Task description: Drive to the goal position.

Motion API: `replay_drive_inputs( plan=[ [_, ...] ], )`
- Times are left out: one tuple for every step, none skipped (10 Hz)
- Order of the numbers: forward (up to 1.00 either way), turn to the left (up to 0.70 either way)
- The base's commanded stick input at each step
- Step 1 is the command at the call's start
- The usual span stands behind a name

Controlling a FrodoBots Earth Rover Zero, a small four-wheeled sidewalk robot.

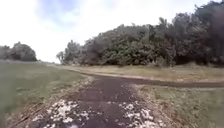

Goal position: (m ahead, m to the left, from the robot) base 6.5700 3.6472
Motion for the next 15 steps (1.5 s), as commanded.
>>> replay_drive_inputs(
  plan=[
    [0.85, 0.00],
    [0.85, 0.00],
    [0.85, 0.00],
    [0.85, 0.00],
    [0.85, 0.00],
    [0.85, 0.00],
    [0.85, 0.00],
    [0.85, 0.00],
    [0.85, 0.00],
    [0.85, 0.00],
    [0.85, 0.00],
    [0.85, 0.00],
    [0.85, 0.00],
    [0.85, 0.00],
    [0.85, 0.00]
  ],
)
